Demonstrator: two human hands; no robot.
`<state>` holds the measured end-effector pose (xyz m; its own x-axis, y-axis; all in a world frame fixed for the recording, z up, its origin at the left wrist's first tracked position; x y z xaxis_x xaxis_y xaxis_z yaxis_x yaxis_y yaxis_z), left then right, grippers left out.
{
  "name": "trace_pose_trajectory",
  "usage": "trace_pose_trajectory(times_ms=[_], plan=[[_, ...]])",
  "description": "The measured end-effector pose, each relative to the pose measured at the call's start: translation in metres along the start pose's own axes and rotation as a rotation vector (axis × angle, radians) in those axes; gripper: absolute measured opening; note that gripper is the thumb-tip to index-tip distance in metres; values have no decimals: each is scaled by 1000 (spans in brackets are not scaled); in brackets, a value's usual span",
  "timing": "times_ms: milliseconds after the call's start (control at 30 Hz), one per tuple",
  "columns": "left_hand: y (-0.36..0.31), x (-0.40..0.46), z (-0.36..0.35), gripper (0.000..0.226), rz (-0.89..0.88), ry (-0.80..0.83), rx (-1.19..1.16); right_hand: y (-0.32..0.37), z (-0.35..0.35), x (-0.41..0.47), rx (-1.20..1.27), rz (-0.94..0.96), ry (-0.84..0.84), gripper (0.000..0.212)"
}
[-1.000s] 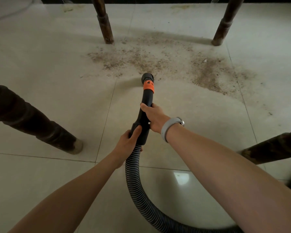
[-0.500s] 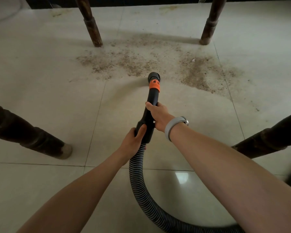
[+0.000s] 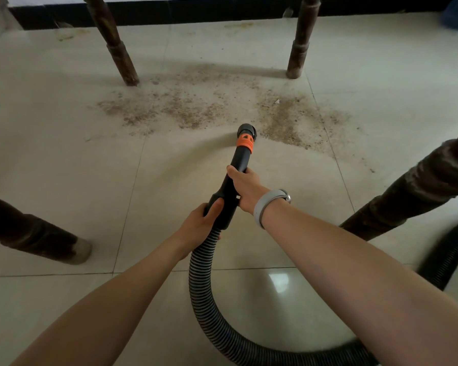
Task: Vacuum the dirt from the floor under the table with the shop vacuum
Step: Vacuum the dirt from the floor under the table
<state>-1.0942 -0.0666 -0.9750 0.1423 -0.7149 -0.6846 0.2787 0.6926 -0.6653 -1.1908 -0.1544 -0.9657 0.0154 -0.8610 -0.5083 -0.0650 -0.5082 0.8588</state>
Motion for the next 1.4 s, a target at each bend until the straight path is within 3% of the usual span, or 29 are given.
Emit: trace_pose_trajectory(times_ms=[467, 1400], plan=[[-17, 4, -25, 50, 7, -1, 27, 13, 27, 2, -80, 8, -67, 37], [-37, 5, -47, 47, -52, 71, 109, 17, 65, 0, 9, 13, -178, 32]])
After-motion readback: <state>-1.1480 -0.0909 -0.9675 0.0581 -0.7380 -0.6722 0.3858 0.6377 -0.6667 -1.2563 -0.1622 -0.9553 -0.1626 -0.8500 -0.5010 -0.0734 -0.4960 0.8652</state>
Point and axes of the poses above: each hand's wrist, its own x-axis towards the middle knuckle, its own z-axis out of the back of the hand, y = z × x, the point moved 3 cm from there along x, towards the middle knuckle, and after that the axes turned 14 degrees about z, right-handed, at the moved point
